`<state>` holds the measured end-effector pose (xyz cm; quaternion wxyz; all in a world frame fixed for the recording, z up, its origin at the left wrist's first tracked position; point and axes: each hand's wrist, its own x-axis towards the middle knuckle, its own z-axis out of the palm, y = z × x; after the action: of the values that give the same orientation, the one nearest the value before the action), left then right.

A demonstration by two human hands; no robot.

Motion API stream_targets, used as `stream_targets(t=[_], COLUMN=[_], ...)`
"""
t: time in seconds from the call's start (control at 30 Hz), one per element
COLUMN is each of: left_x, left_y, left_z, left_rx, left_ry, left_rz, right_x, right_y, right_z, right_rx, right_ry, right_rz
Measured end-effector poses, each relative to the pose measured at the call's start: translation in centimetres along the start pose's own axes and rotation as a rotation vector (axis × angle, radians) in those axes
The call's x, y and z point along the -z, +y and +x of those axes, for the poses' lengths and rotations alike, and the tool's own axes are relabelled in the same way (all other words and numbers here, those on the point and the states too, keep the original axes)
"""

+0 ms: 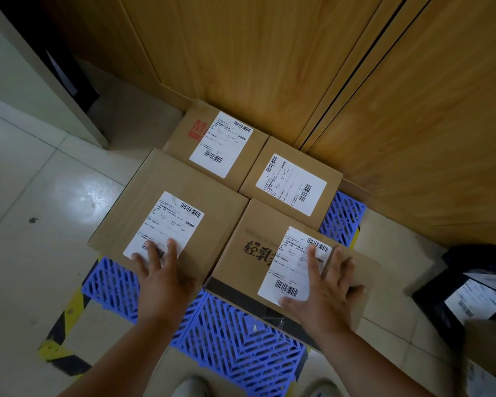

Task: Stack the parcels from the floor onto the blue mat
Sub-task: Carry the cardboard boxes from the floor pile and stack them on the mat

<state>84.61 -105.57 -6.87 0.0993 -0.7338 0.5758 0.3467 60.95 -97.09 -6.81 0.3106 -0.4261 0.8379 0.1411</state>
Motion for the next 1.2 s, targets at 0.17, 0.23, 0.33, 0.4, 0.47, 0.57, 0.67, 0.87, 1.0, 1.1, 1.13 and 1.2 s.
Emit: stream_targets(t=[0.17,0.23,0.33,0.4,0.47,0.57,0.67,0.87,1.0,1.1,1.13,1.2], left_x=[-0.1,0.0,0.2,0.2,0.1,-0.2,-0.2,1.1,3.1,4.9,5.5,6.8], left_y=[0.2,0.4,0.8,0.9,1.0,0.9,0.9,1.1,2.4,4.1,4.7,6.1], left_z=[-0.2,-0.3,-0.4,-0.5,-0.5,-0.5,-0.5,-1.8,-4.8,-8.1,-9.2,-11.2], left_rx=[0.000,0.005,0.002,0.008,0.015,0.025,0.033,-0.001,-0.034,-0.054,-0.062,-0.078], left_ry=[0.005,-0.001,-0.005,-0.009,-0.012,-0.012,-0.013,0.003,0.061,0.039,0.024,0.008], left_rz=[0.001,0.014,0.042,0.056,0.068,0.082,0.098,0.125,0.148,0.149,0.144,0.143], right_x=[-0.1,-0.1,-0.2,-0.3,-0.3,-0.4,-0.5,1.3,4.3,7.4,8.5,10.3], right_y=[0.1,0.2,0.3,0.3,0.4,0.5,0.6,1.3,2.8,4.0,4.5,5.7], right_z=[0.0,0.0,0.0,0.0,0.0,0.1,0.0,-0.6,-2.5,-4.9,-5.7,-7.1], right_rx=[0.008,0.011,0.012,0.010,0.013,0.021,0.029,0.047,0.083,0.097,0.089,0.029], right_ry=[0.001,-0.003,-0.002,-0.009,-0.005,-0.003,0.000,-0.028,-0.047,-0.062,-0.068,-0.089], right_rz=[0.003,0.005,0.022,0.031,0.032,0.039,0.054,0.069,0.140,0.159,0.172,0.267])
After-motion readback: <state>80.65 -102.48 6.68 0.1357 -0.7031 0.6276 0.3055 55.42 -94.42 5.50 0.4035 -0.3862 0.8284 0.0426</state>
